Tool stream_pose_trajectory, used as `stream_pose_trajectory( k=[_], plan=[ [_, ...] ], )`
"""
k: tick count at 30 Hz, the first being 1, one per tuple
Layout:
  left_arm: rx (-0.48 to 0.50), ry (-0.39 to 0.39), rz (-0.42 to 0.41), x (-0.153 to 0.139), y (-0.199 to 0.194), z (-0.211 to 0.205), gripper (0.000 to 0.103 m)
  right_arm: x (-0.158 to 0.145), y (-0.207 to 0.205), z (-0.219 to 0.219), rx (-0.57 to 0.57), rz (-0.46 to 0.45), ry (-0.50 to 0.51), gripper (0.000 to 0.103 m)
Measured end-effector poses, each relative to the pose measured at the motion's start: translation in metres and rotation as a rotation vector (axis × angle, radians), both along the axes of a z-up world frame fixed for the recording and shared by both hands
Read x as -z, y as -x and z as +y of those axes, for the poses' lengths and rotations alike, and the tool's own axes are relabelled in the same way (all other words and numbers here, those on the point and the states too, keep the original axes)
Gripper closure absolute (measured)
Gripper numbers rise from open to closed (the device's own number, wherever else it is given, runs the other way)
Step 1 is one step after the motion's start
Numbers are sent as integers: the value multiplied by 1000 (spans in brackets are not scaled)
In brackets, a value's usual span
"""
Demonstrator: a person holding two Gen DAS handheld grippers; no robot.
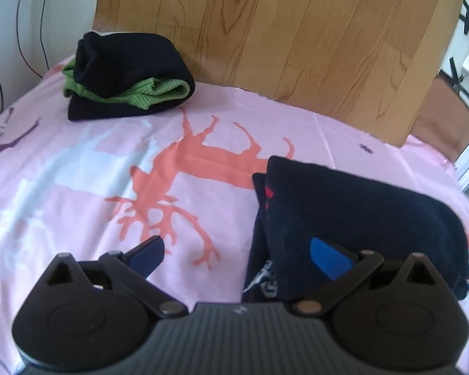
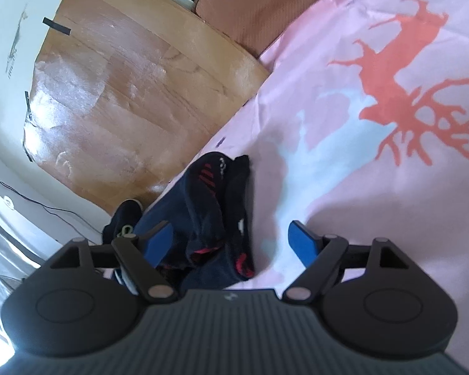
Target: Fold small clothes
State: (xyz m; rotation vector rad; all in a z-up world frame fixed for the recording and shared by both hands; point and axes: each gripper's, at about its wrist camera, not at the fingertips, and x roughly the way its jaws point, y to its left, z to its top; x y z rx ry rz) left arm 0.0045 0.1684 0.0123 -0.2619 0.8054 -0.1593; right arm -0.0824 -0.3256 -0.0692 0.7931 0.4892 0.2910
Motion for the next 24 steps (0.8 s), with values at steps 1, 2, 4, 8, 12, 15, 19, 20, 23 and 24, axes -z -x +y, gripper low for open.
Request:
stream_pose_trajectory(
  k=[1, 2, 4, 8, 12, 15, 19, 20, 23, 24],
  plan=[
    [1, 2, 1, 0, -2, -1, 0, -1, -1, 1, -9, -2, 0, 20],
    [0, -2, 0, 0, -4, -2, 0, -3, -3, 3, -17, -5, 10, 20],
    [4, -17, 6, 2, -7, -6, 0, -6, -8, 8, -25, -6, 35, 20],
    [-22, -23, -3, -1, -8, -9, 1, -5, -23, 16, -48, 27, 49, 21],
    [29, 56, -98, -29, -5, -20, 30, -8, -35, 24, -76, 41, 76, 26],
    [163, 118, -98, -41, -16, -48, 61, -8, -45, 30, -91, 59, 89, 32],
    [321, 174, -14, -26, -46, -98, 89, -5, -56, 41, -97, 71, 96, 49],
    [348, 187, 22, -16, -55, -108, 92, -5, -59, 45, -105, 86, 108, 65],
    [365, 151, 35, 7, -63, -127, 98, -7, -59, 44, -84, 120, 82, 76],
    [368, 151, 16, 9, -61, -126, 98, -14, -55, 43, -88, 101, 63, 77]
  ],
)
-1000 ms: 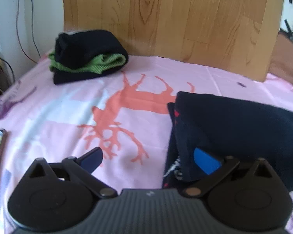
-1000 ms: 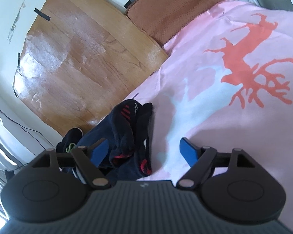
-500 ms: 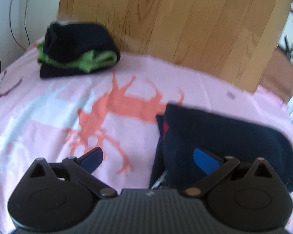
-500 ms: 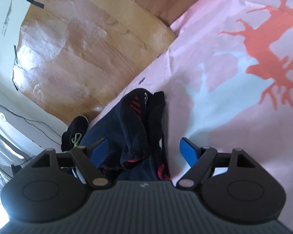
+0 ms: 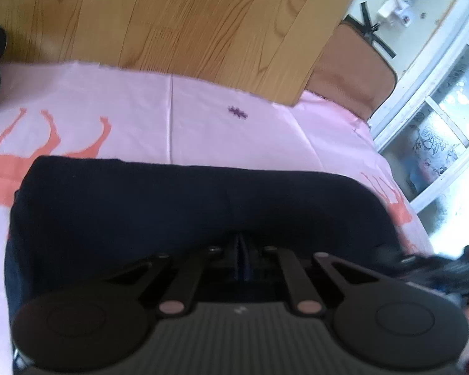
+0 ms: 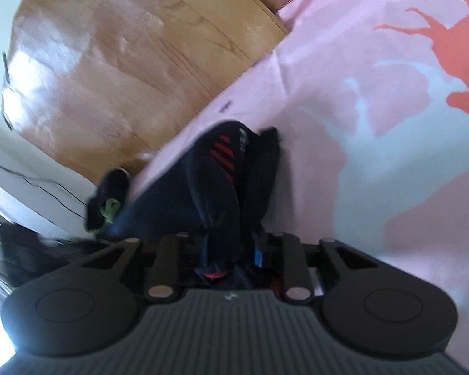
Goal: Fold small clothes
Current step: 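Lift the folded sweater bundle with both grippers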
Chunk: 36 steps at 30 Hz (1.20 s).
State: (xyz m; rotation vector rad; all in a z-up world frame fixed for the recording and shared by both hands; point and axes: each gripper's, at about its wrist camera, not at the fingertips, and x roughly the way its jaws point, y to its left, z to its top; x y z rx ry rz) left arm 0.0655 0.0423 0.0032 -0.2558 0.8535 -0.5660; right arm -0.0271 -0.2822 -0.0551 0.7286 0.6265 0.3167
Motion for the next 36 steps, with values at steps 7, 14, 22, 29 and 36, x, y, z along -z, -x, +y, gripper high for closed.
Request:
stream_pose_trajectory(
  k=[7, 14, 22, 29, 36],
  plan=[
    [-7, 49, 39, -4, 4, 22, 97, -98, 5, 97, -254, -230, 174, 77],
    [-314, 165, -57, -23, 44, 162, 72, -96, -25, 246, -581, -231, 482, 77],
    [-321, 193, -169, -46, 66, 182, 55, -40, -73, 334, -697, -192, 658, 75],
    [-246, 78, -190, -47, 31, 116, 54, -56, -35, 309, -787, -257, 670, 48],
    [-279, 116, -92, -34, 7, 129, 57, -120, -14, 261, -616, -440, 677, 52]
  ],
)
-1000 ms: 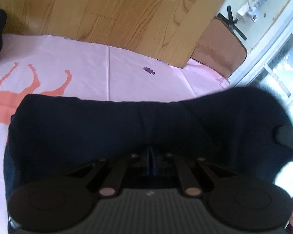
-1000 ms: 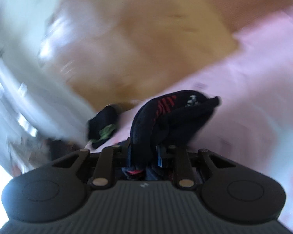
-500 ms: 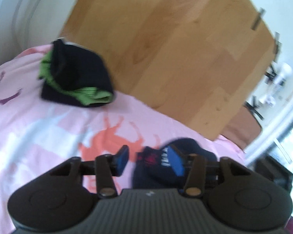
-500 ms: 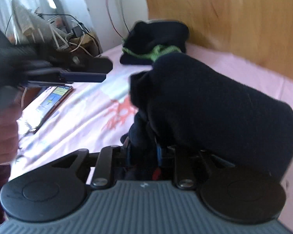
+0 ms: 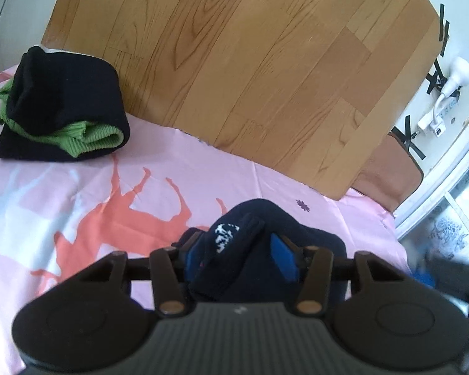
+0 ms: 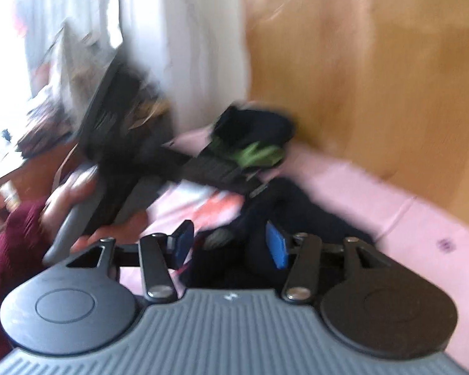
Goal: Fold small clothes
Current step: 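Lift the folded sweater bundle with both grippers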
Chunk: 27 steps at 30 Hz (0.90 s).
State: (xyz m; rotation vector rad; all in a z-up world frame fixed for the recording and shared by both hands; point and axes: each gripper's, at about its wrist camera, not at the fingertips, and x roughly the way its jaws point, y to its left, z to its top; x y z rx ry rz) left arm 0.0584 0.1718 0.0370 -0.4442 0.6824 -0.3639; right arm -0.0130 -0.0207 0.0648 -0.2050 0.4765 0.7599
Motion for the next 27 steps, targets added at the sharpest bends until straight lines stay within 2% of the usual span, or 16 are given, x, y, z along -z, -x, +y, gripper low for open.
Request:
stream_pose_trajectory(
  k=[2, 4, 5, 7, 8, 11, 12, 13, 15, 17, 18, 20, 27],
  plan=[
    [-18, -15, 16, 3, -1, 1, 56, -4, -26, -8, 61, 42, -34, 60],
    [-16, -35, 56, 11, -9, -2, 58, 16, -61, -11, 132, 141, -15, 68],
    [-22, -53, 73, 17, -14, -5, 57, 34, -76, -15, 151, 182, -36, 69],
    [-35, -80, 68, 28, -21, -10, 43, 49, -92, -28, 139, 245, -162, 71],
    [-44, -91, 69, 29, -23, -11, 42, 49, -96, -30, 158, 273, -190, 73],
    [-35, -89, 84, 26, -26, -9, 42, 44, -94, -14, 172, 241, -139, 73],
    [-30, -85, 82, 23, -24, -6, 37, 42, -90, -16, 175, 232, -126, 73],
    [-30, -82, 78, 19, -20, -2, 27, 39, -89, -17, 174, 222, -124, 71],
    [-40, -62, 30, 6, -5, 13, 15, 35, -84, -27, 169, 199, -172, 59],
    [-81, -91, -54, -9, 17, 28, 3, 24, -62, -49, 160, 139, -269, 28],
    [-110, -117, -75, -13, 24, 33, 0, 23, -51, -59, 165, 100, -309, 23],
    [-105, -140, -69, -13, 33, 39, 0, 27, -37, -80, 178, 81, -357, 20],
    [13, -87, 51, 23, 25, 24, 0, 88, -34, -116, 259, 303, -493, 18]
  ],
)
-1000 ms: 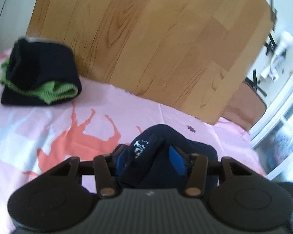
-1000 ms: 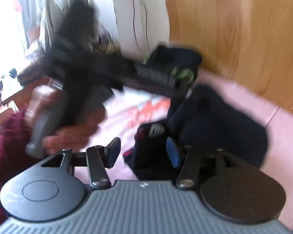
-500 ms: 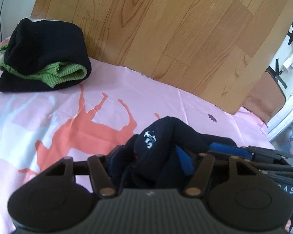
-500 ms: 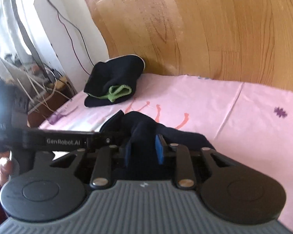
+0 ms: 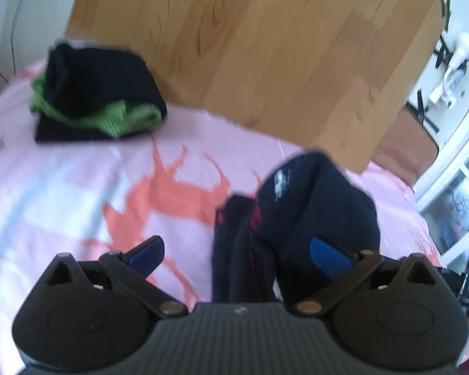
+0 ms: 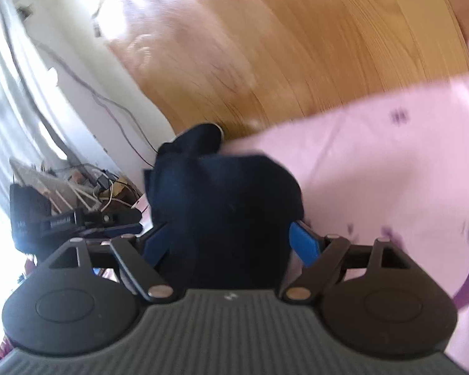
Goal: Fold small clothes
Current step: 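Lift the folded sweater bundle with both grippers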
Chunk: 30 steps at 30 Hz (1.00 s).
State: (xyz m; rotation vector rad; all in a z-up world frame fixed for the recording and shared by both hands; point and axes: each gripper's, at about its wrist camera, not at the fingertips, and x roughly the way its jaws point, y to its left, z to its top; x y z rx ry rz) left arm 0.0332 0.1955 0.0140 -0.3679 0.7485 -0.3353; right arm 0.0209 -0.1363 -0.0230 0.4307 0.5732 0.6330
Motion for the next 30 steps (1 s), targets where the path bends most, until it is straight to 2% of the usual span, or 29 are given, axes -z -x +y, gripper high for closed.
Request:
stream_pose_trajectory(
  k=[3, 5, 9, 13, 22, 25, 28, 30],
  plan=[
    [22, 45, 59, 16, -6, -4, 0, 10, 2, 0, -6, 59, -65, 18],
    [26, 72, 91, 27, -10, -5, 0, 15, -3, 5, -6, 73, -54, 18],
    [22, 79, 58, 33, -8, -6, 0, 22, -16, 14, -28, 114, -88, 17],
    [17, 56, 31, 34, -5, -12, 0, 20, -15, 26, -32, 59, -53, 12],
    [43, 40, 29, 30, -2, -23, 0, 22, -16, 19, -44, 46, -54, 14],
    [98, 29, 2, 32, 7, -30, 1, 22, -17, 21, -52, 56, -37, 21],
    [112, -25, -51, 34, 13, -43, 1, 23, -19, 24, -57, 68, -44, 28],
    [108, -7, -49, 34, 9, -41, 1, 21, -22, 26, -61, 68, -46, 32]
  ],
)
